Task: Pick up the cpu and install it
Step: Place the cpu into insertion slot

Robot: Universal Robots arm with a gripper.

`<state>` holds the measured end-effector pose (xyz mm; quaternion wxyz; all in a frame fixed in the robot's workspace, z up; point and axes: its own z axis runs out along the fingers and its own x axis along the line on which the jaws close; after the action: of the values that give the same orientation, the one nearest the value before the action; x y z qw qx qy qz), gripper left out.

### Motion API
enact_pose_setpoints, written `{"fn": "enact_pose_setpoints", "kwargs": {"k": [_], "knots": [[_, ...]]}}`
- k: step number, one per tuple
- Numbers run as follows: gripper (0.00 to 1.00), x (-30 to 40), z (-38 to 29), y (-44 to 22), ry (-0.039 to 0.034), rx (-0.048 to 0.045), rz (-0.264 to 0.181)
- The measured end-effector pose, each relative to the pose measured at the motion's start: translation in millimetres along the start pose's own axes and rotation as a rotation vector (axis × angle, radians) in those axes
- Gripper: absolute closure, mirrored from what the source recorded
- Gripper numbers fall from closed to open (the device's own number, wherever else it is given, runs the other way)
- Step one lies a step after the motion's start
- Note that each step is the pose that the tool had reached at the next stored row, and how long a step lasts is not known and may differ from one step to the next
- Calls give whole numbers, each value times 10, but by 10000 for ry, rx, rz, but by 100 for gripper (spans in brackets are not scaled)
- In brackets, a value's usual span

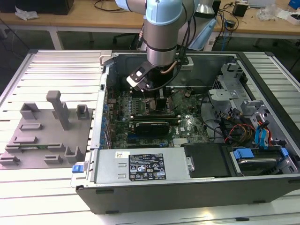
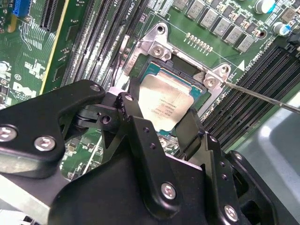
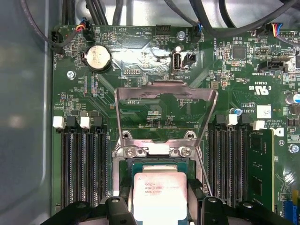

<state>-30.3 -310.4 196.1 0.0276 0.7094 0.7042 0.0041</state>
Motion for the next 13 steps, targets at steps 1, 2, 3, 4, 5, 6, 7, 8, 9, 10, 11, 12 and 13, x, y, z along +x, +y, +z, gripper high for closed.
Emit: {"fn": "enact_pose_setpoints", "kwargs": {"k": [1, 2, 3, 4, 5, 6, 7, 8, 9, 10, 11, 12, 13], "knots": [[45, 0, 4, -1, 2, 2, 0], [45, -1, 6, -1, 2, 2, 0], [45, -1, 7, -1, 2, 2, 0], [45, 0, 8, -1, 3, 1, 0], [45, 0, 8, 0, 4, 0, 0], [45, 0, 9, -1, 4, 1, 0], [45, 0, 10, 0, 6, -2, 1], [45, -1, 10, 0, 0, -4, 0], [45, 1, 11, 0, 11, -4, 1], [38, 2, 13, 1, 18, -7, 0], [38, 3, 14, 1, 17, -5, 1], [38, 1, 12, 0, 9, -2, 0], [38, 0, 11, 0, 11, 0, -1]]}}
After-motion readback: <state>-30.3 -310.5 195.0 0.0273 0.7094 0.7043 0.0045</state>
